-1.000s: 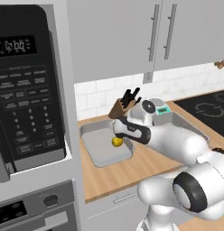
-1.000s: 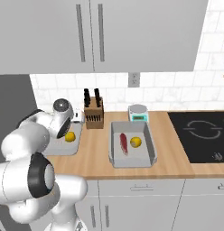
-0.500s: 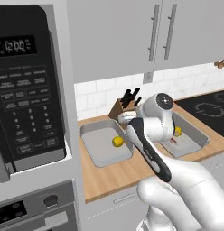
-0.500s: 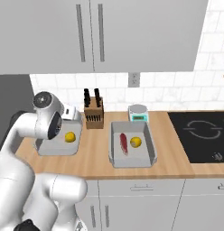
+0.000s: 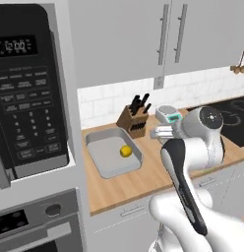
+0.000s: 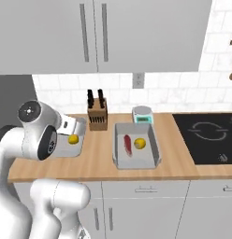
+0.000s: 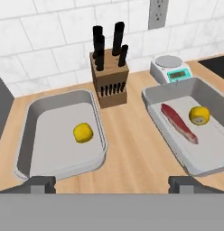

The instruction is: Place one lemon and one steak in each tupperware on the nearby counter, to pack two identical lunches.

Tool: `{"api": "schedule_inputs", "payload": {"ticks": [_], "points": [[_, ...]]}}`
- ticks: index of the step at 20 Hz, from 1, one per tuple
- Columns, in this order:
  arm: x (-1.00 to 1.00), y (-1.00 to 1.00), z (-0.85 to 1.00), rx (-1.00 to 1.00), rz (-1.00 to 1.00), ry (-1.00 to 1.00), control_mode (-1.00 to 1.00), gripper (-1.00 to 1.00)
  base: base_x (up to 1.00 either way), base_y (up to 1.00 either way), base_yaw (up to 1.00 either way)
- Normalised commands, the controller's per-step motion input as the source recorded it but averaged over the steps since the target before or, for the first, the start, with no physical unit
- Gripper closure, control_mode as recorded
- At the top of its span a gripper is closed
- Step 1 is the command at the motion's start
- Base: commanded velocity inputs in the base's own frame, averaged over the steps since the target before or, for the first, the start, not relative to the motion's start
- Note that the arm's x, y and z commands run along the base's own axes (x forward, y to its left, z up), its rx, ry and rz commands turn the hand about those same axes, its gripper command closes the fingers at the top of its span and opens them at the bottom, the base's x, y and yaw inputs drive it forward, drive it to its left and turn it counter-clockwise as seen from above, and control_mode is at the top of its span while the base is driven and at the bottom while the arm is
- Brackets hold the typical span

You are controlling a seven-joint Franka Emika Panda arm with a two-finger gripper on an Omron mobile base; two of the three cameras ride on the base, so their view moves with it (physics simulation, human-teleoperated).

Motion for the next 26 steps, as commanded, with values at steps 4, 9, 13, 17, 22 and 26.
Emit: {"api": "schedule_inputs", "payload": {"ticks": [4, 9, 13, 17, 22, 26], "points": [[0.00, 0.00, 0.00, 0.00, 0.00, 0.00, 1.00, -1.00, -1.00, -0.19, 0.00], [0.00, 0.00, 0.00, 0.00, 0.00, 0.00, 1.00, -1.00, -1.00, 0.26, 0.07], [0.00, 0.00, 0.00, 0.00, 0.00, 0.00, 1.00, -1.00, -0.62, 0.98, 0.18], [0.00, 0.00, 0.00, 0.00, 0.00, 0.00, 1.00, -1.00, -0.13, 1.00, 0.16], [0.00, 0.00, 0.00, 0.00, 0.00, 0.00, 1.00, -1.00, 0.00, 1.00, 0.13], [0.00, 0.00, 0.00, 0.00, 0.00, 0.00, 1.00, -1.00, -0.30, 1.00, 0.06]]}}
